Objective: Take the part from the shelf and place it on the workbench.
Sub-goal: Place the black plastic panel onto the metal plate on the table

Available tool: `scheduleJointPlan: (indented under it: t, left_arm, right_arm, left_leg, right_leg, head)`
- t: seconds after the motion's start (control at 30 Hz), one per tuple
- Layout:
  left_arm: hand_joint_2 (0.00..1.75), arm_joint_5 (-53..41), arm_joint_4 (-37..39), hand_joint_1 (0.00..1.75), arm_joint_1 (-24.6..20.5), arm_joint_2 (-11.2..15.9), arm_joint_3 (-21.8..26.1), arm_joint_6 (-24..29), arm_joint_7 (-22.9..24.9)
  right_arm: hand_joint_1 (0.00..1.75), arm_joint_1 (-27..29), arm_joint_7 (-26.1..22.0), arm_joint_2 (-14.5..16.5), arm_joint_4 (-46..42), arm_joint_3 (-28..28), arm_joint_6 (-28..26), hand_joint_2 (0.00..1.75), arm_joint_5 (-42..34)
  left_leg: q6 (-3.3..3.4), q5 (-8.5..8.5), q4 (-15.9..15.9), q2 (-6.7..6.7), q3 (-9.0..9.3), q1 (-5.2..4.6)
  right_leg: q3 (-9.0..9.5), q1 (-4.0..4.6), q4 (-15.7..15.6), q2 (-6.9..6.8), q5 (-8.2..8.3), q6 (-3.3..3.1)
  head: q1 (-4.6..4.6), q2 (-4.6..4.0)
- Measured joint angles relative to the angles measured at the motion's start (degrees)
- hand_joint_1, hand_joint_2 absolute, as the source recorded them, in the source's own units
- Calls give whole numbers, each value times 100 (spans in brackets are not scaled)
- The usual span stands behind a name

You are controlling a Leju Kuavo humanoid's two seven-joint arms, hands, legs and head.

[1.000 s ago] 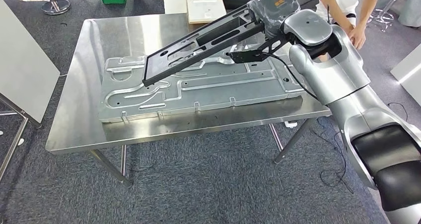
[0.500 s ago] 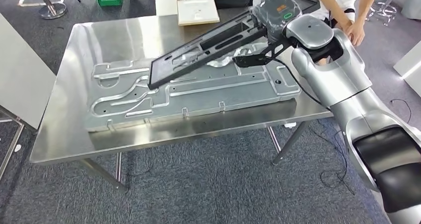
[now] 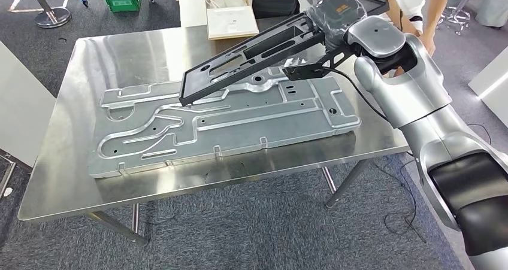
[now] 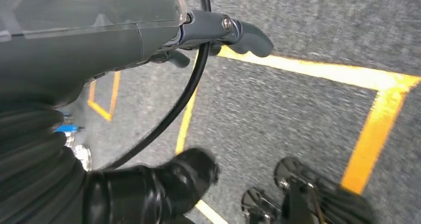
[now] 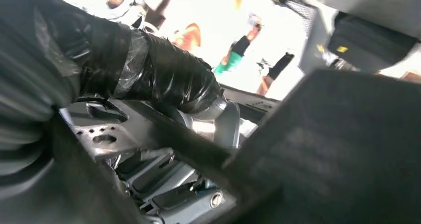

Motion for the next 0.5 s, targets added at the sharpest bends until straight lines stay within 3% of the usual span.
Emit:
scheduleJointPlan:
  t: [0.07, 0.17, 0.2, 0.23, 0.27, 0.33, 0.37, 0.4, 0.5]
  left_arm:
    - [175, 0, 0, 0, 2, -7, 1, -4, 0]
    - [175, 0, -1, 0, -1, -5, 2, -5, -2]
    - [175, 0, -1, 0, -2, -5, 2, -6, -1]
    - [175, 0, -1, 0, 0, -5, 2, -6, 0]
    - [175, 0, -1, 0, 4, -8, 2, -6, 0]
    - [175, 0, 0, 0, 18, -19, 3, -6, 1]
    - [175, 0, 0, 0, 22, -26, 3, -6, 1]
    - [175, 0, 0, 0, 17, -31, 3, -6, 1]
    - [175, 0, 0, 0, -5, -33, 3, -7, 0]
  right_arm:
    - [175, -10, -2, -13, -17, 0, 7, 175, -5]
    - [175, -18, 0, -36, -23, 0, 13, 175, -17]
    - [175, -6, 1, -39, -22, 0, 14, 175, -17]
    - [175, 6, 1, -40, -22, 0, 15, 175, -17]
    - [175, 14, 0, -40, -22, 0, 15, 175, -17]
    - [175, 17, -1, -44, -23, 0, 16, 175, -17]
    - [175, 13, -1, -47, -23, 0, 18, 175, -18]
    - [175, 4, 0, -51, -25, 1, 20, 175, -19]
    - [175, -20, 1, -57, -37, 2, 29, 175, -29]
  left_leg:
    - [53, -15, -63, 6, 119, 25]
    - [81, -99, -92, -7, 241, 41]
    - [77, -142, -86, -14, 276, 41]
    - [68, -190, -76, -18, 319, 41]
    - [55, -240, -63, -20, 372, 42]
    - [22, -351, -44, -19, 496, 43]
    - [-3, -396, -46, -21, 547, 42]
    - [-32, -431, -59, -20, 580, 43]
    - [-135, -445, -39, -15, 633, 37]
  right_leg:
    - [-123, -13, 297, -25, -41, 63]
    - [-745, -71, 1261, -52, -385, 168]
    - [-936, -92, 1464, -58, -482, 190]
    - [-1047, -108, 1497, -66, -477, 197]
    - [-1062, -118, 1344, -74, -343, 191]
    - [-846, -115, 609, -95, 196, 156]
    - [-737, -92, 267, -108, 382, 134]
    - [-648, -67, 33, -117, 499, 103]
    - [-557, -31, -112, -103, 520, -25]
  head:
    - [4, 0]
    - [5, 0]
    - [5, 0]
    - [5, 0]
    - [5, 0]
    - [7, 0]
    - [6, 0]
    - [7, 0]
    - [7, 0]
